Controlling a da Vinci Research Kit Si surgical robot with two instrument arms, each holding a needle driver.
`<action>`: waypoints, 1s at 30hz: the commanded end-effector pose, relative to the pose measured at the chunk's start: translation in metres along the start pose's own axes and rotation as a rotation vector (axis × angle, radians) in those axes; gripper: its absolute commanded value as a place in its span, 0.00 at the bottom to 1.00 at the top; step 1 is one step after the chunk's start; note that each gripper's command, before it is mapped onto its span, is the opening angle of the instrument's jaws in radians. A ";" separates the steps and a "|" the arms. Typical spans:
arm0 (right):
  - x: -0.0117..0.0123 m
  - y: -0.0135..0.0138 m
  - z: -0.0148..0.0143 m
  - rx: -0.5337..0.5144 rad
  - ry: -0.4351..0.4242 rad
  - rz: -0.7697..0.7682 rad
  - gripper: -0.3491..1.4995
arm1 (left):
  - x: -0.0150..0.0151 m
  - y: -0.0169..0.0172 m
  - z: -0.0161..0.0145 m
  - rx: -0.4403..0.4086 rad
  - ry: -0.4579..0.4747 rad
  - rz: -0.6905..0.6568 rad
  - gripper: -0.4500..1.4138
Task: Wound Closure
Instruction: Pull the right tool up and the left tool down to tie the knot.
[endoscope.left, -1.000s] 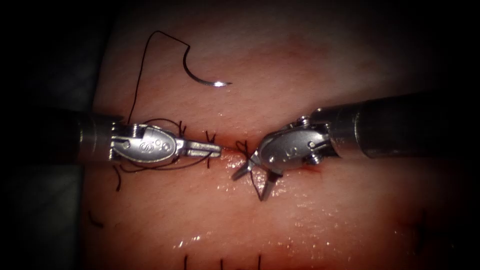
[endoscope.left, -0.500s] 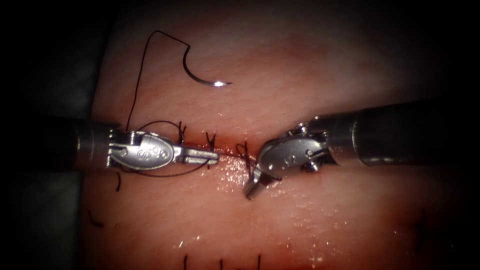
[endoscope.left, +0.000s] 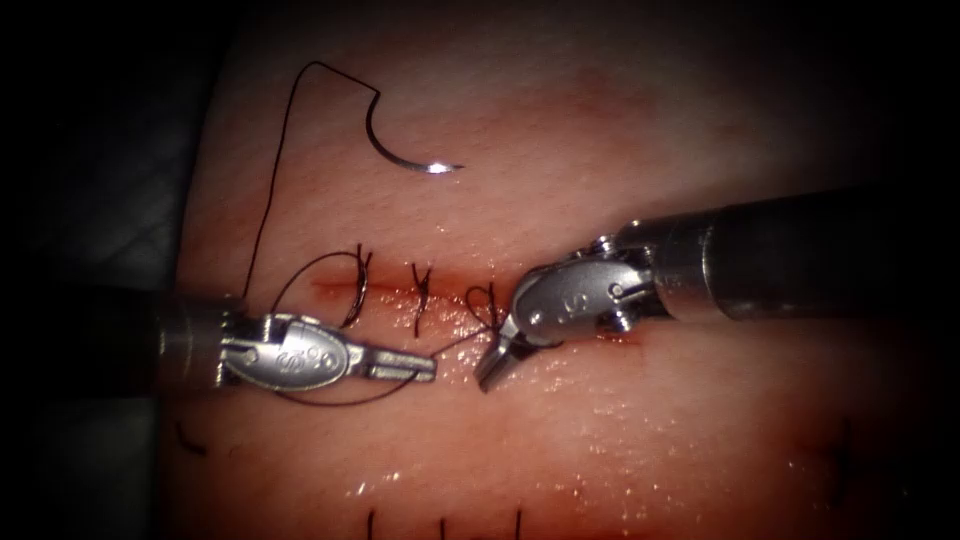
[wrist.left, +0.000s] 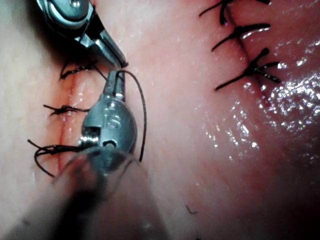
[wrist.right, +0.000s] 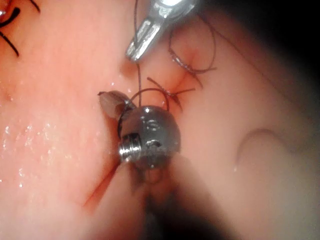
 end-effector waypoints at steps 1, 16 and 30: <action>-0.0002 0.0008 -0.0003 -0.016 0.029 0.023 0.00 | -0.0005 0.0004 0.0007 -0.001 -0.001 0.003 0.00; -0.0015 0.0020 -0.0024 -0.039 0.293 0.329 0.00 | -0.0003 0.0067 0.0019 -0.050 -0.054 0.006 0.00; -0.0048 0.0043 -0.0061 -0.226 0.280 0.414 0.00 | 0.0046 0.0118 0.0014 -0.142 -0.067 0.014 0.00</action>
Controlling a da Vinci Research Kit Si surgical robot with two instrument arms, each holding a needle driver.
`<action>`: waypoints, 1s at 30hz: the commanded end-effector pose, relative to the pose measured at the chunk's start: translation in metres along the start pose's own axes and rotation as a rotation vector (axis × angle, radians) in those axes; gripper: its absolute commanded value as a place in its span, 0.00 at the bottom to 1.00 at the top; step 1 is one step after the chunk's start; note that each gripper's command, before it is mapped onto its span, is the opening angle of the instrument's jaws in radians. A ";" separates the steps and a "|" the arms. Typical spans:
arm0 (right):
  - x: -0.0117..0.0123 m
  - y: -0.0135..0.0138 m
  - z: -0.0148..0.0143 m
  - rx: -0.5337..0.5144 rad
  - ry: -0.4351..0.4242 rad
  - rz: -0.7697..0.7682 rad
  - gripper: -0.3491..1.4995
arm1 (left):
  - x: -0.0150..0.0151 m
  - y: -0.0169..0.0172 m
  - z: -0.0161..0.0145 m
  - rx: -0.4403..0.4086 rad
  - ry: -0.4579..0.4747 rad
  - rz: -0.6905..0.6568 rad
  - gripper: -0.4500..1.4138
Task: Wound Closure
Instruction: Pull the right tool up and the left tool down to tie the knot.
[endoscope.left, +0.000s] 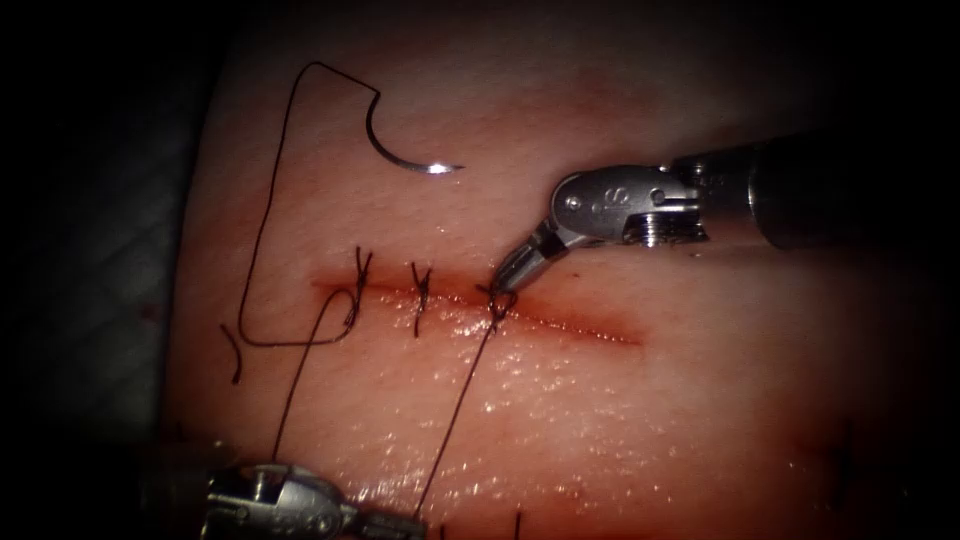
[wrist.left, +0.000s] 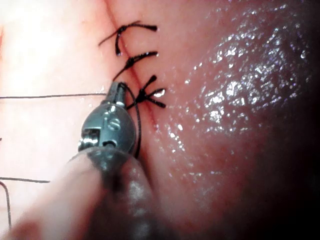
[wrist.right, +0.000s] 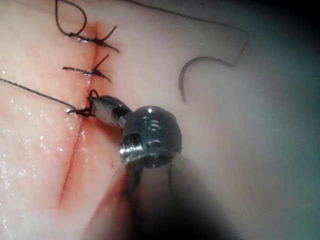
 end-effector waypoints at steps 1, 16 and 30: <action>-0.0003 0.0008 0.0005 -0.009 -0.002 0.000 0.00 | -0.0001 0.0003 0.0008 -0.007 0.006 0.000 0.00; -0.0003 0.0009 0.0007 -0.063 0.016 0.014 0.00 | 0.0040 0.0050 0.0018 -0.262 0.126 0.001 0.00; -0.0006 0.0021 0.0005 -0.184 0.038 0.090 0.00 | 0.0036 0.0088 0.0041 -0.521 0.122 0.058 0.00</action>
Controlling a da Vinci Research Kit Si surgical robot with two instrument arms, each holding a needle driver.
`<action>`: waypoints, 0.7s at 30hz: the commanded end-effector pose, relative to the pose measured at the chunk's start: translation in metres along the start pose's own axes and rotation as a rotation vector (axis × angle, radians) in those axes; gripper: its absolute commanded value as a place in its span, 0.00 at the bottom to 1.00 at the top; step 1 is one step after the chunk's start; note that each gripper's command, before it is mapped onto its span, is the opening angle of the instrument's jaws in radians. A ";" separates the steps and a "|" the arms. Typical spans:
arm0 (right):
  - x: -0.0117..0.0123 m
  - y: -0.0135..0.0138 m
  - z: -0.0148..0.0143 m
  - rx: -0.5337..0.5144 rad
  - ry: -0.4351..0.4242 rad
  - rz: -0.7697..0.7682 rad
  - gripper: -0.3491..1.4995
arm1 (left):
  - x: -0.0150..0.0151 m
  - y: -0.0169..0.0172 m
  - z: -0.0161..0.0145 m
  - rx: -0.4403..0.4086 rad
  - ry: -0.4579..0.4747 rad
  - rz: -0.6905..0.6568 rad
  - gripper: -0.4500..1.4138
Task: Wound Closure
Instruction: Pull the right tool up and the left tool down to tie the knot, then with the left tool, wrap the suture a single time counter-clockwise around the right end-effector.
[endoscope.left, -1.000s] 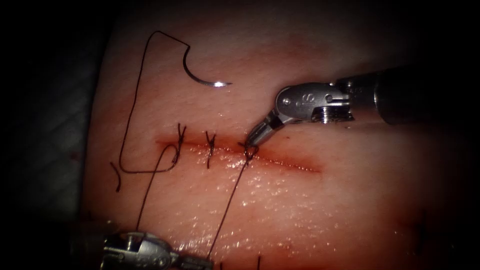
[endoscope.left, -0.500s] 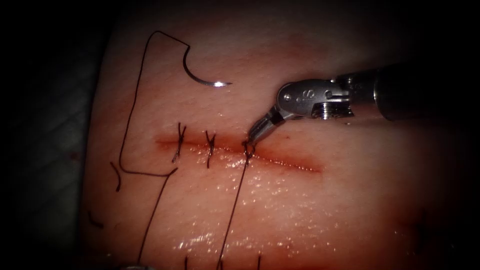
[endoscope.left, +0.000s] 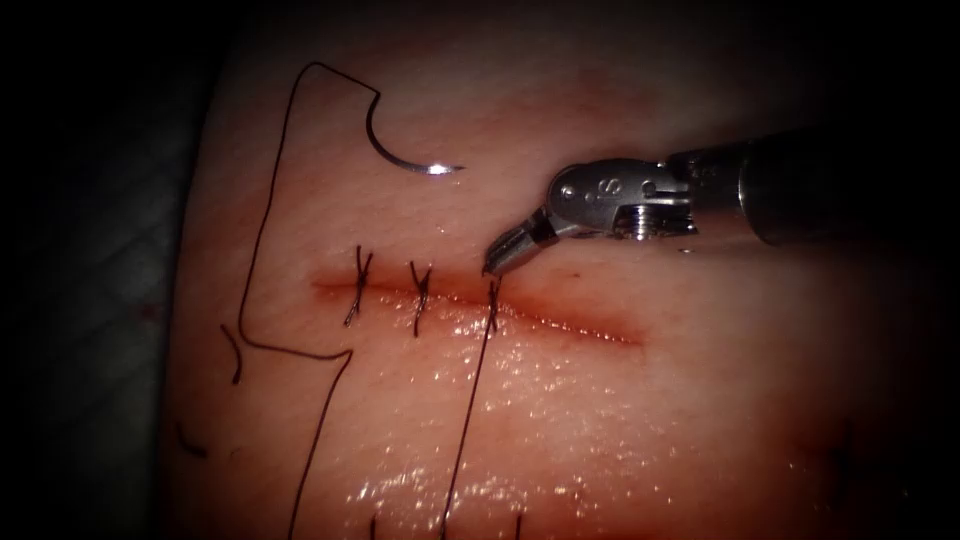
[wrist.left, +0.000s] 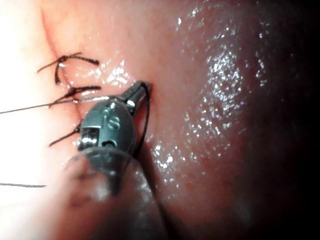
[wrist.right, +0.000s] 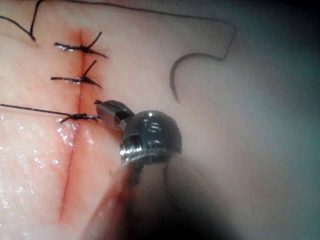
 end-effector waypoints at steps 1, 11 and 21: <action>-0.0002 0.0004 0.0007 -0.011 0.000 -0.007 0.00 | -0.0004 0.0000 0.0011 -0.026 0.010 0.012 0.00; -0.0003 0.0006 0.0002 -0.141 -0.026 -0.024 0.00 | -0.0010 0.0011 0.0047 -0.163 -0.013 0.066 0.00; 0.0002 -0.0013 0.0005 -0.171 0.023 -0.058 0.00 | 0.0005 0.0004 0.0033 -0.133 -0.037 0.075 0.00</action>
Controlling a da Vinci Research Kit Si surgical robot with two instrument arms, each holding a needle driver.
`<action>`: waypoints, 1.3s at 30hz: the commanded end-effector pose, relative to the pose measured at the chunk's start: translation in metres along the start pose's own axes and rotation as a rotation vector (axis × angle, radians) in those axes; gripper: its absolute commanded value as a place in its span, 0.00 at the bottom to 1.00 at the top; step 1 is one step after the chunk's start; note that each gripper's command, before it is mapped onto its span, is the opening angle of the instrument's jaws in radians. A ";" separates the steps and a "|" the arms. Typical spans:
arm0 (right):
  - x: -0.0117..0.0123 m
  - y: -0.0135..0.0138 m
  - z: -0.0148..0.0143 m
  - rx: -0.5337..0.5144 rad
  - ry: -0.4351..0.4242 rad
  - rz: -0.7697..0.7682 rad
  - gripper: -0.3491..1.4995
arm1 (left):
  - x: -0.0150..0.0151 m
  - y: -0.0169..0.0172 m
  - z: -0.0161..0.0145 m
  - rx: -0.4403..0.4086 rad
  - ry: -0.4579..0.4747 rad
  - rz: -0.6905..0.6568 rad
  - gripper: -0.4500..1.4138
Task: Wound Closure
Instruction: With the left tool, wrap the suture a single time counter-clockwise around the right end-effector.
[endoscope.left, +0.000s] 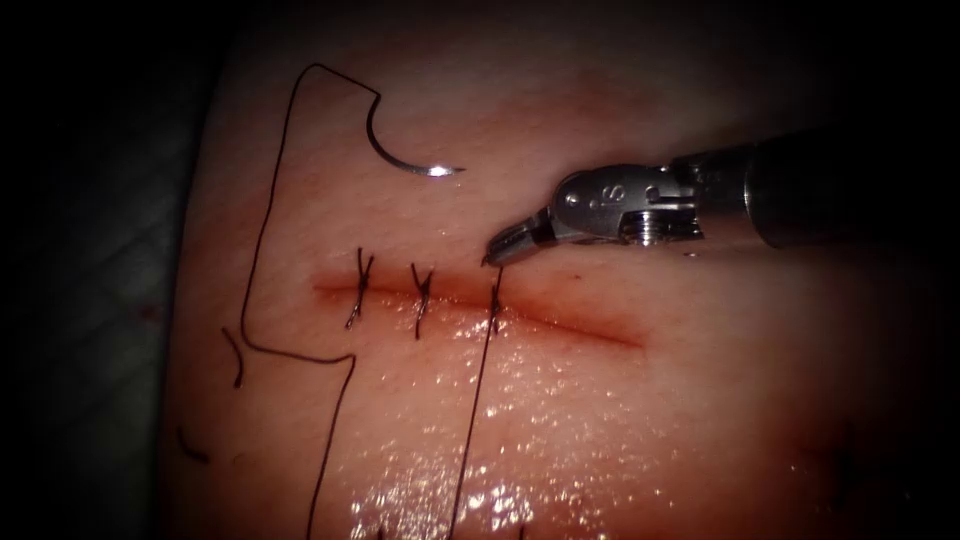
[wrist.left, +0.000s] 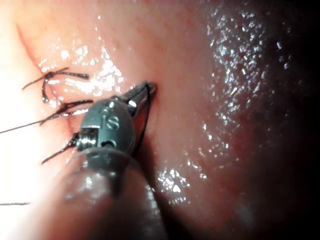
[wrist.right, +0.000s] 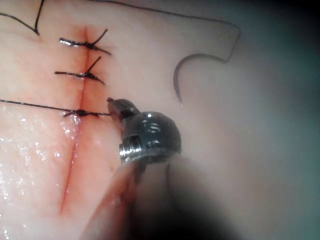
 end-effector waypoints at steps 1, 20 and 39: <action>0.0001 -0.0006 0.0007 -0.005 0.022 0.007 0.17 | 0.0002 -0.0005 -0.0003 0.028 -0.005 -0.006 0.00; 0.0034 -0.0066 -0.0063 -0.198 0.349 -0.010 0.29 | 0.0070 -0.0114 -0.0169 0.431 -0.069 0.094 0.00; 0.0036 -0.0117 0.0062 -0.097 0.472 -0.149 0.00 | 0.0093 -0.0129 -0.0243 0.468 -0.011 0.153 0.00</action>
